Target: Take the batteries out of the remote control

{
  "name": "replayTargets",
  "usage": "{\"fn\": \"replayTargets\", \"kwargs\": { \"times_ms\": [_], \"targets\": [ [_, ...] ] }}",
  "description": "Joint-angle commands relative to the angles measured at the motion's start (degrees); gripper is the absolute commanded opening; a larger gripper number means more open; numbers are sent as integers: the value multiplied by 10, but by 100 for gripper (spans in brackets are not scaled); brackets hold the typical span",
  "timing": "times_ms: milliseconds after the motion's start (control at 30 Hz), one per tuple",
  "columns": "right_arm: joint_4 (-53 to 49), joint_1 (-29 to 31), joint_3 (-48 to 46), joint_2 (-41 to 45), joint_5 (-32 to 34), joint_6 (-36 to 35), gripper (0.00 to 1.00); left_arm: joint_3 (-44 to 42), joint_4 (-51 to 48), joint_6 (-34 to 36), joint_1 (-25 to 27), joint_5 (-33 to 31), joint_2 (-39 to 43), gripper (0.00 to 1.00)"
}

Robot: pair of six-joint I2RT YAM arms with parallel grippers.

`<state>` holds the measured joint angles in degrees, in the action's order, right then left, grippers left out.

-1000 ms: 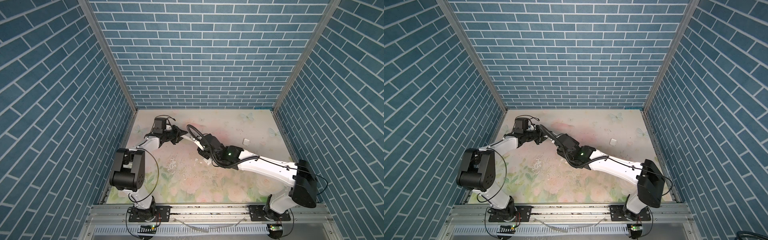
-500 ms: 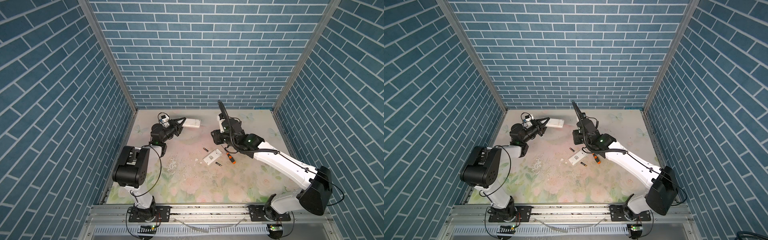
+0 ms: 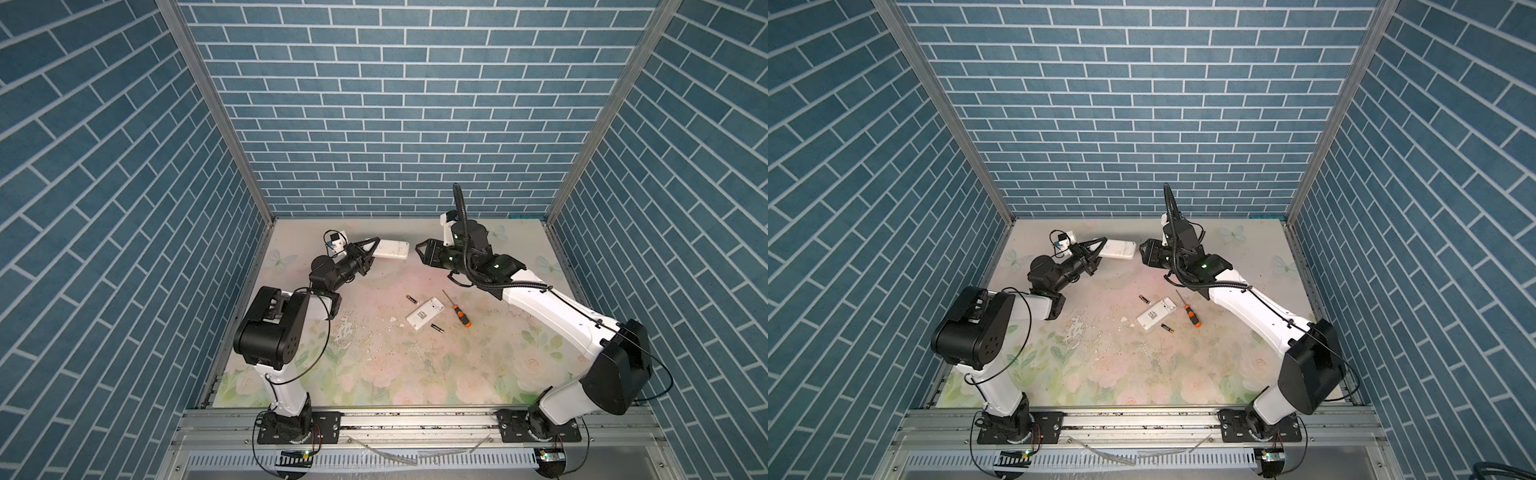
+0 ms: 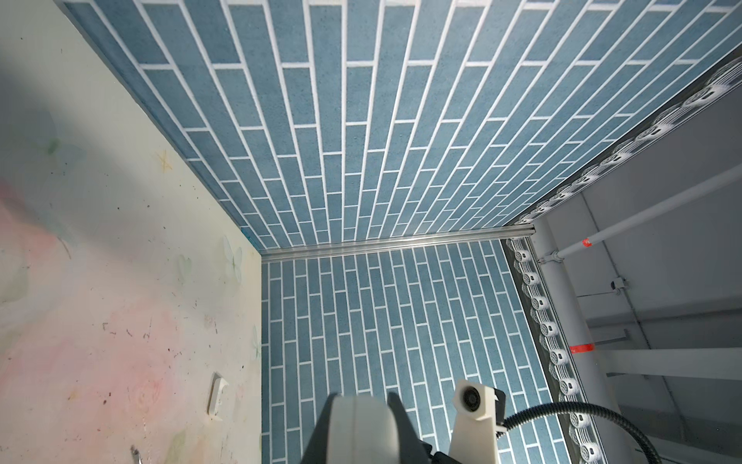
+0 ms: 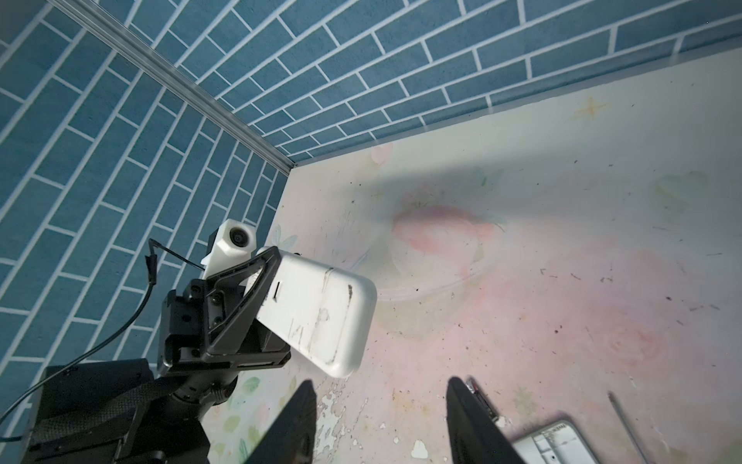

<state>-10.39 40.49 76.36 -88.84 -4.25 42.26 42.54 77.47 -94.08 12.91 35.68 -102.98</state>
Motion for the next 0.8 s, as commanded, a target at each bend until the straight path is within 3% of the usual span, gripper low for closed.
{"fn": "replayTargets", "kwargs": {
  "times_ms": [0, 567, 767],
  "targets": [
    [38, -3, 37, -21, -31, 44, 53, 5, 32, 0, 5, -2, 2, 0],
    [95, -4, 42, -75, -79, 96, 53, 5, 32, -7, 12, 0, 8, 0],
    [97, -4, 45, -91, -87, 102, 49, 3, 32, -6, 13, -2, 13, 0]
  ]
}}
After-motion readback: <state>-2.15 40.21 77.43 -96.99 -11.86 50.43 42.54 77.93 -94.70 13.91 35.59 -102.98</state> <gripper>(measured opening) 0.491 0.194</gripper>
